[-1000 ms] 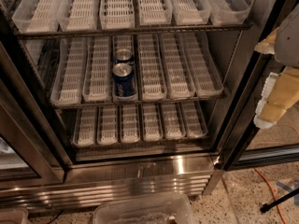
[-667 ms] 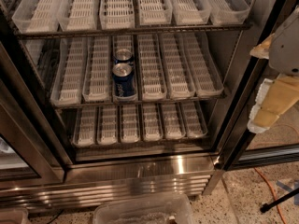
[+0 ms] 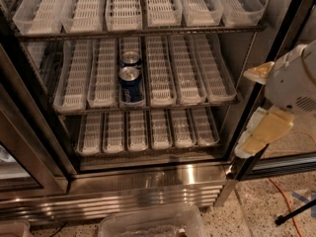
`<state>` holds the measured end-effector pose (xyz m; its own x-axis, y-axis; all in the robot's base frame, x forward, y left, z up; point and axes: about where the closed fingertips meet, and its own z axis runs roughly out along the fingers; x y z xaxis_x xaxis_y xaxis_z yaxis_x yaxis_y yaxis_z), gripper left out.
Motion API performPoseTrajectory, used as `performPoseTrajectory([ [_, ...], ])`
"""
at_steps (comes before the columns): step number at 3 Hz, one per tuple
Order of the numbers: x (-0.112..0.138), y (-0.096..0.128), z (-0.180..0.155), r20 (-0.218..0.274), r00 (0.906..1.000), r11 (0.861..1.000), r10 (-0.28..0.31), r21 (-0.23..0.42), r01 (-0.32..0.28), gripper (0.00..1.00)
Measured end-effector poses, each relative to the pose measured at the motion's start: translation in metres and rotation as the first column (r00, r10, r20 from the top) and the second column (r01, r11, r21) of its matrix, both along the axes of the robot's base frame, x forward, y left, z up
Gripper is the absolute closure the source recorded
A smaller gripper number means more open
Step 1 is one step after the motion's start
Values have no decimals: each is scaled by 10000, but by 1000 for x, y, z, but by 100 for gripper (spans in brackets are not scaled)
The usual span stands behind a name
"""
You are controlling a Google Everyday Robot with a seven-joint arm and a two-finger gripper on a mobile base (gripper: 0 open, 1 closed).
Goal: Pick pepsi can from middle shelf of fridge
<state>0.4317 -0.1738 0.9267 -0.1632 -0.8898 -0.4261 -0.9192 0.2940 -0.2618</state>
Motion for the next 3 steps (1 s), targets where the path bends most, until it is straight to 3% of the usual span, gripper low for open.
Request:
performPoseTrajectory([
  [1, -1, 23, -14, 484, 9988, 9896, -41, 1440, -29, 0],
  [2, 0, 45, -25, 678, 9968, 9606, -422, 2771, 218, 0],
  [3, 2, 65, -34, 845, 9916, 9168, -974, 3953, 564, 0],
])
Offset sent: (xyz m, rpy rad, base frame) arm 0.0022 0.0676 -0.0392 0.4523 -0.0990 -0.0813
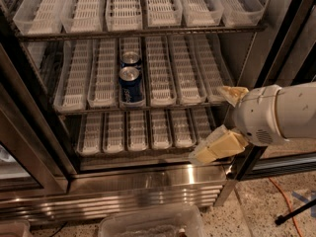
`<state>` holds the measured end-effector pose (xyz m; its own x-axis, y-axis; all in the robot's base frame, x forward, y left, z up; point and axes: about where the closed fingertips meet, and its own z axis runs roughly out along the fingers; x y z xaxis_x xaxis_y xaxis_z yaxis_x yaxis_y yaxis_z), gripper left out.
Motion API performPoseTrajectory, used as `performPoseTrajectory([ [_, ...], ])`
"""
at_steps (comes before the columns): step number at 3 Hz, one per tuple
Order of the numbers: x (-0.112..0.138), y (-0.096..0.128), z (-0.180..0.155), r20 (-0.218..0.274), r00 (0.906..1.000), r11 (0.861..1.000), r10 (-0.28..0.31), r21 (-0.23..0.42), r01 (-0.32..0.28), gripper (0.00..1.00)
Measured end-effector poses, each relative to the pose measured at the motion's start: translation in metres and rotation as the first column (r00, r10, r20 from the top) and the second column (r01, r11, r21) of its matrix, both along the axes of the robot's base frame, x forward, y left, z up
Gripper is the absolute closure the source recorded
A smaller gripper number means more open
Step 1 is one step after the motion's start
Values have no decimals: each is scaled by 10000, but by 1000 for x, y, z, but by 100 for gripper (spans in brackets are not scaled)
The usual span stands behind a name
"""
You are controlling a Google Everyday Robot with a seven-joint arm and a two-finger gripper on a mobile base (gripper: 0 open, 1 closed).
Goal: Pick pepsi can from middle shelf of fridge
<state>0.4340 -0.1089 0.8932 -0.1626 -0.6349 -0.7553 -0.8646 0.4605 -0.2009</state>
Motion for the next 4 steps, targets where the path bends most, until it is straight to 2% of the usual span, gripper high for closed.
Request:
performPoseTrajectory([
  [1, 0, 0, 0, -1, 10000, 10000, 3, -6, -3, 0],
  [2, 5, 6, -8, 156, 9995, 9982, -260, 553, 251, 0],
  [3, 13, 19, -26, 528, 9938, 9841, -974, 1544, 882, 0],
  [4, 28, 30, -33, 1065, 9752, 9553, -1941, 2463, 1632, 0],
])
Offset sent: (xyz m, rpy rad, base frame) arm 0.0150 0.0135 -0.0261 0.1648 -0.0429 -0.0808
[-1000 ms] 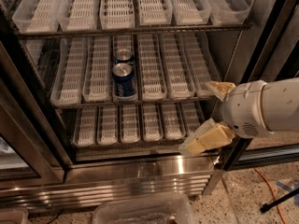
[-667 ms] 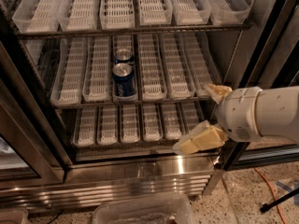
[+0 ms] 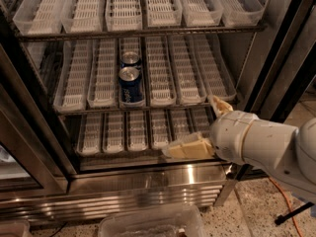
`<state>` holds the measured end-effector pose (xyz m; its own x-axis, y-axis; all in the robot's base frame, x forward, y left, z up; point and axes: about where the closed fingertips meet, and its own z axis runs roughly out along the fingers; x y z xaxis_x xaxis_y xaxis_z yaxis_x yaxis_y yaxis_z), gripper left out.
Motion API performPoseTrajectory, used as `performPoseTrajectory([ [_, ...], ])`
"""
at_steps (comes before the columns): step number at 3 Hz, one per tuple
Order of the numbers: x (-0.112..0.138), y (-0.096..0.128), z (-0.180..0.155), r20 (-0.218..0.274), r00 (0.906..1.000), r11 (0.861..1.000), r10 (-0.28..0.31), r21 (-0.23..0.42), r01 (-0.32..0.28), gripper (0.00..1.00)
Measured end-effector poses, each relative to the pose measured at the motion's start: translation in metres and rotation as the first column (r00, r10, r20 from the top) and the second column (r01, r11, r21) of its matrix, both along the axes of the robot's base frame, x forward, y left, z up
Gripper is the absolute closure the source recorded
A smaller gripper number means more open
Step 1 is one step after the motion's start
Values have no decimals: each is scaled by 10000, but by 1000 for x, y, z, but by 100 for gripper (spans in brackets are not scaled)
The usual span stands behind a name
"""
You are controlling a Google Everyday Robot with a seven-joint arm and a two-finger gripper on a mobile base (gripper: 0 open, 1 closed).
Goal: Pick pepsi can from middle shelf of fridge
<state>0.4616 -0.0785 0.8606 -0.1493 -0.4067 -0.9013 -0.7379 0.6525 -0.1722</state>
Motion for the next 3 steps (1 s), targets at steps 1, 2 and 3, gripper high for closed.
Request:
performPoseTrajectory([
  [1, 19, 10, -3, 511, 9965, 9956, -654, 708, 617, 0],
  [2, 39, 27, -4, 1135, 9906, 9921, -760, 1080, 637, 0],
  [3, 56, 45, -12, 1597, 9854, 9884, -589, 1478, 351, 0],
])
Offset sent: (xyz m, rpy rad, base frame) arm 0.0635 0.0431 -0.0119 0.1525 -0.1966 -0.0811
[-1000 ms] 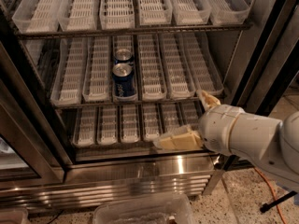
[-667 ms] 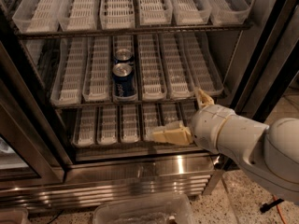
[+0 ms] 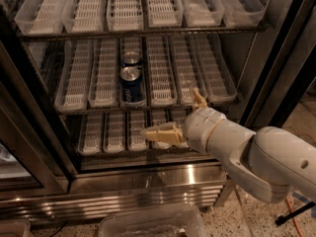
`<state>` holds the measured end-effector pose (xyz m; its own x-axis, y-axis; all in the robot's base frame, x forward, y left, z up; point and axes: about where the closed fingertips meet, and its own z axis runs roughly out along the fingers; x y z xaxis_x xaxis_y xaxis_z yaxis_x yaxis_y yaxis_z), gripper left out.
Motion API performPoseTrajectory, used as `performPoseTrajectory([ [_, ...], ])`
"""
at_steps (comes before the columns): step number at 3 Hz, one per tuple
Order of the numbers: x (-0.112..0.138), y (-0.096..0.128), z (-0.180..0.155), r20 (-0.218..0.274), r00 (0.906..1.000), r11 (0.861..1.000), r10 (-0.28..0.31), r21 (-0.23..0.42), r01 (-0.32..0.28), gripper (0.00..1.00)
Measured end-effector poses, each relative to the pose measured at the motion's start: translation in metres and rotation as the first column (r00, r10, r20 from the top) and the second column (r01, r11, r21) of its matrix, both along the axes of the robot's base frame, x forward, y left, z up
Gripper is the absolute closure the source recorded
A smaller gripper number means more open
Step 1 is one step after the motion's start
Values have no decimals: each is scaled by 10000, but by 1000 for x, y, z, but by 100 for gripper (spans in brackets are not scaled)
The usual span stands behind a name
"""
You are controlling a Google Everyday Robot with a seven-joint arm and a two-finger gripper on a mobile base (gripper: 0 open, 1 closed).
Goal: Pick pepsi can from middle shelf of fridge
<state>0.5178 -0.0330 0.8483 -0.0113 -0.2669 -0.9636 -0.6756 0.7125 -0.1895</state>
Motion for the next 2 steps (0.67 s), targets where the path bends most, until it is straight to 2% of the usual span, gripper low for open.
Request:
performPoseTrajectory([
  [1, 0, 0, 0, 0, 10000, 10000, 0, 0, 0, 0],
  [2, 6, 12, -7, 62, 9999, 9994, -96, 334, 94, 0],
])
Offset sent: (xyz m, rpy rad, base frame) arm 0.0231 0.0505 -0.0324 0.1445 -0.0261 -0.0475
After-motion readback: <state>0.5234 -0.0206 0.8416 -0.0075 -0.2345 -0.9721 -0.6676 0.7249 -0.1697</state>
